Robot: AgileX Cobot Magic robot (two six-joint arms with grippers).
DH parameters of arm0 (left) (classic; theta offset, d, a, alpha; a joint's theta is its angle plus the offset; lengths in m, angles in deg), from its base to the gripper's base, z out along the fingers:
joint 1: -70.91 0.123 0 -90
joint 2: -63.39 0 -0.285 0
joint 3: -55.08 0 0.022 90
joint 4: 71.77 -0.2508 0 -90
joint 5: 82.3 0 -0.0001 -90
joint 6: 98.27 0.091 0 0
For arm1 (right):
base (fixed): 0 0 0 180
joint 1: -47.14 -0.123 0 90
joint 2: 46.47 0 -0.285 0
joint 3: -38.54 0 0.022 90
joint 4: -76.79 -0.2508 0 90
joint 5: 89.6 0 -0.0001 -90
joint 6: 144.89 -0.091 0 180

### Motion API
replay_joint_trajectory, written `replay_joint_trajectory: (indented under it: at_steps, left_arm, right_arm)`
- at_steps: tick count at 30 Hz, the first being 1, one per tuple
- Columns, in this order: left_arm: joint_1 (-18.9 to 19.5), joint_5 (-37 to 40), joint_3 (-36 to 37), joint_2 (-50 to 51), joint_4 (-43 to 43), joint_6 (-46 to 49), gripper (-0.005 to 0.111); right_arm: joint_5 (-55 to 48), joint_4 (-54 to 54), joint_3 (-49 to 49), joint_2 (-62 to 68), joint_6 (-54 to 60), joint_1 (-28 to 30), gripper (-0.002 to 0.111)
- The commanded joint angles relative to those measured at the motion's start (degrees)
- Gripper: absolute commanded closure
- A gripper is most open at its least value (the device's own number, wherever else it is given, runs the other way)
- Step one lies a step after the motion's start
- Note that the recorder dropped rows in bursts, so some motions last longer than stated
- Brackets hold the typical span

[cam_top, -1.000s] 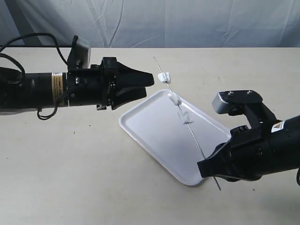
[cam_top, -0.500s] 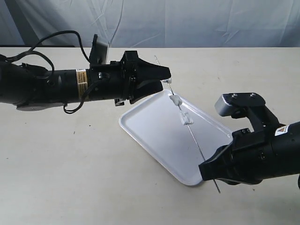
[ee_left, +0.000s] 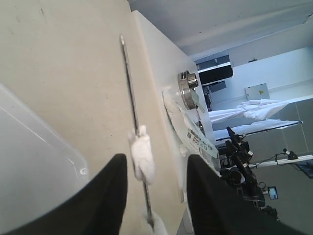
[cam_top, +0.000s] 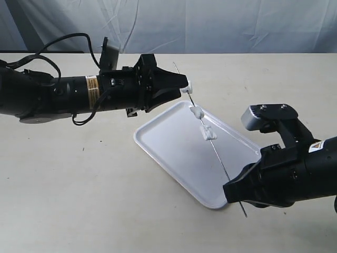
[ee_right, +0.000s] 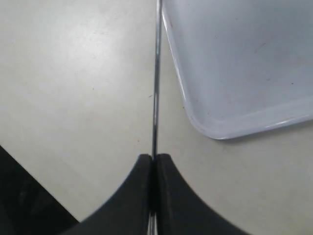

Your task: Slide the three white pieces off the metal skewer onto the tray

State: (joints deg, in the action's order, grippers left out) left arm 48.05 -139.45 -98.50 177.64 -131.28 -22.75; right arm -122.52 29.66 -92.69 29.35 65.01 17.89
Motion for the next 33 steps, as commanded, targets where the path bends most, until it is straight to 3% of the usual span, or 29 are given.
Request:
replay_joint_trajectory:
  at_steps: [1, 16, 33]
  left_arm:
    - [-0.67, 0.19, -0.22, 0.22, 1.69, 0.15, 0.068]
    - [-0.67, 3.32, -2.89, 0.45, -1.56, -1.98, 0.068]
    - [-0.67, -0.01, -2.89, 2.56, -1.99, -3.55, 0.074]
  right_arm:
    - [0.29, -0.67, 0.24, -0.46, 0.46, 0.19, 0.109]
    - [0.39, -0.88, 0.24, -0.46, 0.9, 0.19, 0.109]
    - [0.42, -1.38, 0.24, -0.46, 1.23, 0.19, 0.109]
